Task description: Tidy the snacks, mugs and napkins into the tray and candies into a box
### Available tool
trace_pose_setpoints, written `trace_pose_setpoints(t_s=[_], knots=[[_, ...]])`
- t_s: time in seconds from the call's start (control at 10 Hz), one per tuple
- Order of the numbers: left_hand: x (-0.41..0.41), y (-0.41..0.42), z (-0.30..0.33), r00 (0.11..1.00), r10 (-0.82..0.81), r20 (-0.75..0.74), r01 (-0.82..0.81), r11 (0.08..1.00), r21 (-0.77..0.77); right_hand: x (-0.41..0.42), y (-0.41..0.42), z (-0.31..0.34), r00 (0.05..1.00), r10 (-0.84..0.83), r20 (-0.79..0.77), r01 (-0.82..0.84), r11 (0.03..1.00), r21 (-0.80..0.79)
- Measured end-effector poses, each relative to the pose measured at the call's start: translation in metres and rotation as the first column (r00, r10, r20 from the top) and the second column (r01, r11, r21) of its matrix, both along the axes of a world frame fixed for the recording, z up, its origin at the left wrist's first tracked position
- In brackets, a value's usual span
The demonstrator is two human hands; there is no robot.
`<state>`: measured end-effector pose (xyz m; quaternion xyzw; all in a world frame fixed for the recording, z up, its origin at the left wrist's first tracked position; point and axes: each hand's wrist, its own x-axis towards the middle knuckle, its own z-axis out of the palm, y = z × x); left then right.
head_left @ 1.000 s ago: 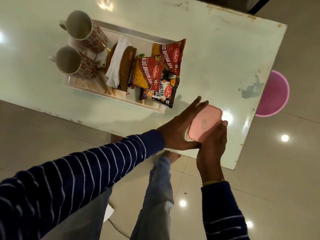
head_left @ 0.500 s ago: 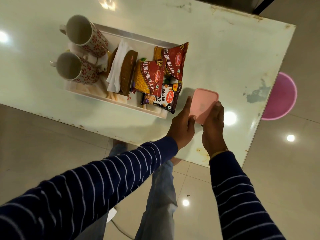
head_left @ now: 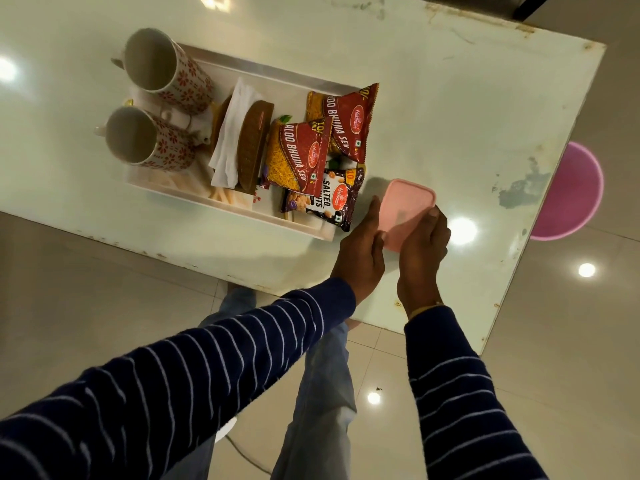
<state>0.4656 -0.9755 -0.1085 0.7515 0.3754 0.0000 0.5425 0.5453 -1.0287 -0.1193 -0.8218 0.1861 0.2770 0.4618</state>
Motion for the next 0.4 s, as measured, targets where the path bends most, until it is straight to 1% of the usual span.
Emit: trace_pose_setpoints(t_s=[0.2,0.3,0.4], knots=[[0.001,-0.001,0.002,1.000,-0.022,-0.010,0.022,1.000,-0.017,-0.002,-0.003,-0.004,1.000,0.024,-0.018,-0.023,0.999,0.032],[0.004,0.002,0.001,1.000,-0.005,-0.023,0.004,1.000,-0.029,-0.003,-0.003,-0.004,0.998,0.000,-0.066,0.003,0.999,0.043],[-0.008,0.005,0.030,0.997,-0.021,-0.071,0.012,0.992,-0.126,-0.010,-0.010,0.028,0.999,0.044,-0.024,-0.045,0.998,-0.038]])
